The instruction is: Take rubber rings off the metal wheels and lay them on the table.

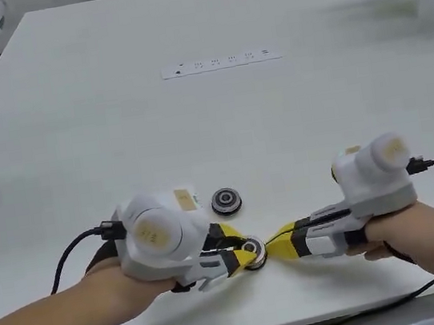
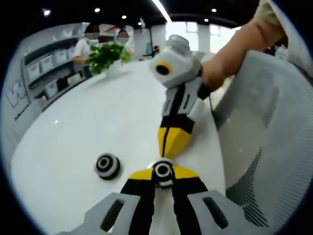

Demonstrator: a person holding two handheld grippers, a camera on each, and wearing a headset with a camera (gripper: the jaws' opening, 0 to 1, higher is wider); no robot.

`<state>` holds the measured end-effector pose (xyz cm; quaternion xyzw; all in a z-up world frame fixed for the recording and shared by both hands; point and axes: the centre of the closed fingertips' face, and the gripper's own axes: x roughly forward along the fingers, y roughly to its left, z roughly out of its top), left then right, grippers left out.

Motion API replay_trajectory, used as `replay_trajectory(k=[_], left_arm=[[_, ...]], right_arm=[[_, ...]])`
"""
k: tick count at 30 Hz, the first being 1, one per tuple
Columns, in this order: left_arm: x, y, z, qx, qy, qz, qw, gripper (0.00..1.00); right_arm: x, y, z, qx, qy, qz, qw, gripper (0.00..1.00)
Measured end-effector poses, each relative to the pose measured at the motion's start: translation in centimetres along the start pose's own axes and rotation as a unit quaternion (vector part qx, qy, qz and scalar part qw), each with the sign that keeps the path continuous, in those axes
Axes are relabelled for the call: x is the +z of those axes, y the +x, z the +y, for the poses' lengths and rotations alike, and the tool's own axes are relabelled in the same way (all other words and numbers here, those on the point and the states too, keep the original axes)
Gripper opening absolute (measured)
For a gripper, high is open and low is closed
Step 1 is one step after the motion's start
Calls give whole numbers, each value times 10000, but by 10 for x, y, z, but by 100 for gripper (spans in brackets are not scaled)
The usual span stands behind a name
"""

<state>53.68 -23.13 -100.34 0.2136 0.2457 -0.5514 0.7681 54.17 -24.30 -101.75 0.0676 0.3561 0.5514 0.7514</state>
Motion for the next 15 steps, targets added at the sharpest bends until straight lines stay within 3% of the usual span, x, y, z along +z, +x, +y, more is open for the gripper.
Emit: replay_trajectory(k=[6, 7, 8, 10, 15], left_arm=[[0, 0, 1, 19, 24, 25, 10000, 13], [0, 0, 0, 15, 23, 25, 10000, 13], [0, 0, 1, 20, 25, 26, 10000, 13], [0, 0, 1, 26, 18, 32, 10000, 13], [0, 0, 1, 56, 29, 67, 10000, 12]], right_arm=[[3, 0, 5, 19, 155, -114, 9998, 0], [12, -2, 5, -1, 278, -375, 9989, 0], [14, -3, 10, 141, 505, -409, 9978, 0], [10, -1, 11, 69, 280, -295, 9992, 0], [12, -1, 14, 125, 459, -369, 9982, 0]])
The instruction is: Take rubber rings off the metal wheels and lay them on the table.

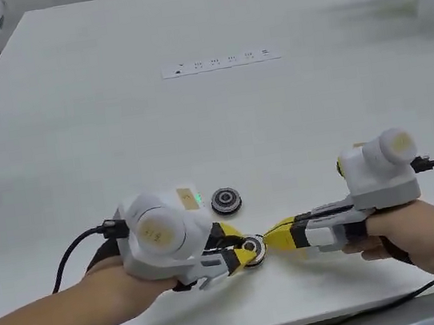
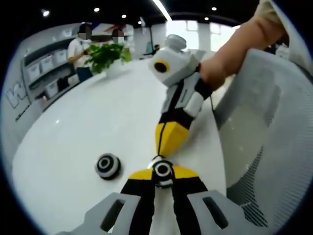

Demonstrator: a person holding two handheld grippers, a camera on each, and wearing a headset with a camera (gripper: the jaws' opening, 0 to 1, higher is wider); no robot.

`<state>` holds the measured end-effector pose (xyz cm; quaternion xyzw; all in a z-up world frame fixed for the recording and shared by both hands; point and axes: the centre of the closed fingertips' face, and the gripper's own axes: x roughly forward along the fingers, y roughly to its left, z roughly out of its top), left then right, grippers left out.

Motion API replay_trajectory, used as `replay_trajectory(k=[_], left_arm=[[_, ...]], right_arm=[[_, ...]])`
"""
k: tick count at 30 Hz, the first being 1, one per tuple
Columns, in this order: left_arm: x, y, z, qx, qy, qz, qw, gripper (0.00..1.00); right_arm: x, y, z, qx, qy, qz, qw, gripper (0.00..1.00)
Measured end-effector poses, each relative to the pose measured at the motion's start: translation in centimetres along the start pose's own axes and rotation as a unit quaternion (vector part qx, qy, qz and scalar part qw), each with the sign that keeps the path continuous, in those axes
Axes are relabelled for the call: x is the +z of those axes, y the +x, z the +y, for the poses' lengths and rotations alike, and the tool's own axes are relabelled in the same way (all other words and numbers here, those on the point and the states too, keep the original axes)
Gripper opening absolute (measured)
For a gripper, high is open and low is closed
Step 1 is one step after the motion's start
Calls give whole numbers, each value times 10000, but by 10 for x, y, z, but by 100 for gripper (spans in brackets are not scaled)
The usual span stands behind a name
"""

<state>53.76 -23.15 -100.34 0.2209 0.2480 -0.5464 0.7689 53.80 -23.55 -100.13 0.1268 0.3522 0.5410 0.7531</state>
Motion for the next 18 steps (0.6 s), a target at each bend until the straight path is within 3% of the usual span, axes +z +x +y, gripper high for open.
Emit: replay_trajectory(k=[9, 18], left_arm=[[0, 0, 1, 52, -17, 60, 10000, 12], [0, 0, 1, 61, -8, 58, 10000, 12]], right_arm=[[3, -1, 6, 72, 27, -65, 9999, 0], [2, 5, 13, 232, -143, 53, 9996, 0]])
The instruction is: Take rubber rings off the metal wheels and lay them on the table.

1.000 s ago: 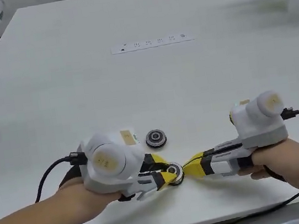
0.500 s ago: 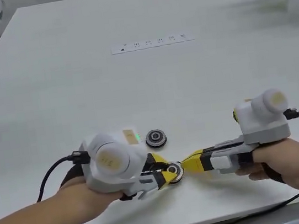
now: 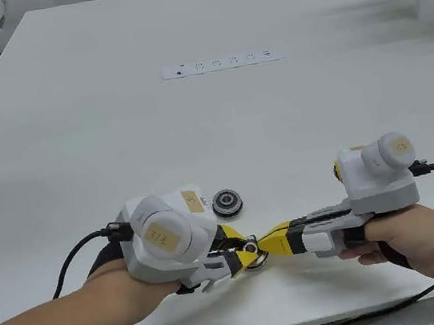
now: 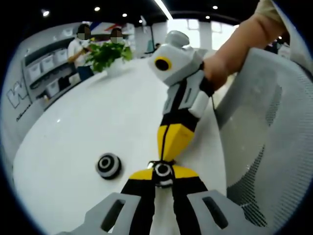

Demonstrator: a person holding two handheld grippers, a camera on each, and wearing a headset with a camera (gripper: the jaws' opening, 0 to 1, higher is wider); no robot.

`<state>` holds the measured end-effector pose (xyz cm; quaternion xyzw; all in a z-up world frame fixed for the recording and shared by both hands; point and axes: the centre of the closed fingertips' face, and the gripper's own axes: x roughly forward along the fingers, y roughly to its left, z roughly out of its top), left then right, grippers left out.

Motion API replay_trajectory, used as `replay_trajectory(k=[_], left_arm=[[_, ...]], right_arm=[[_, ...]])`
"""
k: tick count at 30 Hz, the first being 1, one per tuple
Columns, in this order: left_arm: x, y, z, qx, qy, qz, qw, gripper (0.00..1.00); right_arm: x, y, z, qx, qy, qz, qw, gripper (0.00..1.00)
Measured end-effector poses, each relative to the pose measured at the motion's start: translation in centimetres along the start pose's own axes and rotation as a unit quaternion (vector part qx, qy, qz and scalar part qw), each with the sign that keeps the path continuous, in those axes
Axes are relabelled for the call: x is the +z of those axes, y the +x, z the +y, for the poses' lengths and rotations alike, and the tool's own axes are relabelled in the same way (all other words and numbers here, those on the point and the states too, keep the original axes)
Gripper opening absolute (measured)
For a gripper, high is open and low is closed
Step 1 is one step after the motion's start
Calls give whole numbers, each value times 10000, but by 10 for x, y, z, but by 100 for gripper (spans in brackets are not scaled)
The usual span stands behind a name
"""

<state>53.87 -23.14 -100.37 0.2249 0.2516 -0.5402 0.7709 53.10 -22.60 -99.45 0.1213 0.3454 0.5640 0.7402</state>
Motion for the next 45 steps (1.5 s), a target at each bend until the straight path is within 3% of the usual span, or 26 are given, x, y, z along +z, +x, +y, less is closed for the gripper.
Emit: replay_trajectory(k=[4, 6, 7, 8, 26, 38, 45], left_arm=[[0, 0, 0, 0, 6, -4, 10000, 12], [0, 0, 0, -2, 1, -10, 10000, 12], [1, 0, -1, -10, 11, -13, 10000, 12], [1, 0, -1, -4, 21, -12, 10000, 12], [3, -2, -2, -113, 51, -65, 9999, 14], [24, -24, 0, -240, -348, -474, 9980, 24], [25, -42, 2, -247, -404, -570, 9972, 34]], right_arm=[[0, 1, 0, 52, -20, 13, 10000, 0], [0, 2, 4, 166, -33, 12, 9999, 0], [5, 3, 7, 234, -27, -121, 9996, 0], [4, 2, 9, 289, -46, -55, 9996, 0], [4, -2, -2, 54, 36, -138, 9999, 0], [12, -8, -3, 116, 75, -277, 9995, 0], [19, -8, -2, 166, 58, -322, 9993, 0]])
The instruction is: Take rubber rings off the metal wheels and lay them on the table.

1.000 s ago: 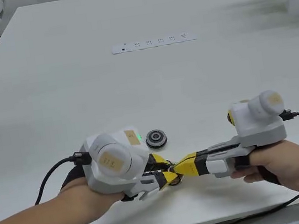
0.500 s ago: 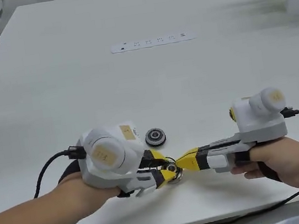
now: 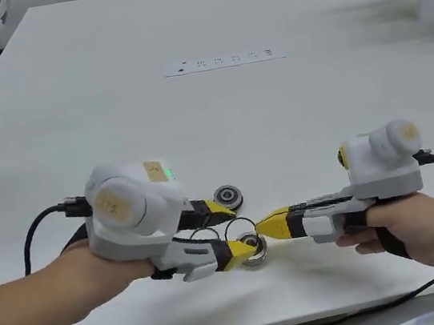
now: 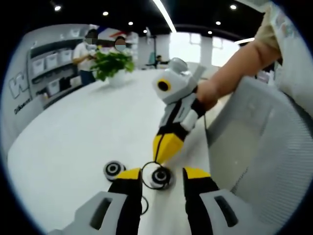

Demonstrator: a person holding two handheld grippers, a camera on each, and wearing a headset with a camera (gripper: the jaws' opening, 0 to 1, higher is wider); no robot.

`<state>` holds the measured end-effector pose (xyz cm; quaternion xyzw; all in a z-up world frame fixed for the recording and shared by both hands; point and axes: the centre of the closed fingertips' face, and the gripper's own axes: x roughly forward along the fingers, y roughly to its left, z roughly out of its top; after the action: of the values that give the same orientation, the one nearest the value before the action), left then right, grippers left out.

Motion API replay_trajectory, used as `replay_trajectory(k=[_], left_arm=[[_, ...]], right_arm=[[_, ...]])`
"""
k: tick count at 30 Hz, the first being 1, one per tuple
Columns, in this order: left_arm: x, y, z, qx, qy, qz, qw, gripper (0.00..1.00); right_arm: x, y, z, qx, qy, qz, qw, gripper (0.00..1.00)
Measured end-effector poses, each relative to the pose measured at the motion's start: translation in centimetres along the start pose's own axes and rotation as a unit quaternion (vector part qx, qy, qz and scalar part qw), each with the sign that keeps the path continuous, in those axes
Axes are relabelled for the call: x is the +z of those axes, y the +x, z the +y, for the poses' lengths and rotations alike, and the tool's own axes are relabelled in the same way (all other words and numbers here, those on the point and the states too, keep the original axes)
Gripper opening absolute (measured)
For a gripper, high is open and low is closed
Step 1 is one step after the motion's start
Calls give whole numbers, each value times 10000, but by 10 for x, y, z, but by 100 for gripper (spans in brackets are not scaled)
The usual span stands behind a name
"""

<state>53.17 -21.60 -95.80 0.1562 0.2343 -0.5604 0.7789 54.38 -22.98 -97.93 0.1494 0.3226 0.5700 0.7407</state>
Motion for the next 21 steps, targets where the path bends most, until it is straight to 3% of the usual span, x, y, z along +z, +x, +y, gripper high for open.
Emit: replay_trajectory(k=[10, 21], left_arm=[[-2, -24, 13, 195, -168, -111, 9996, 44], [-9, -46, 28, 494, -347, -172, 9980, 52]], right_arm=[[16, 7, 7, 59, -35, -46, 10000, 0], [36, 26, 11, 76, -37, -146, 9999, 0]])
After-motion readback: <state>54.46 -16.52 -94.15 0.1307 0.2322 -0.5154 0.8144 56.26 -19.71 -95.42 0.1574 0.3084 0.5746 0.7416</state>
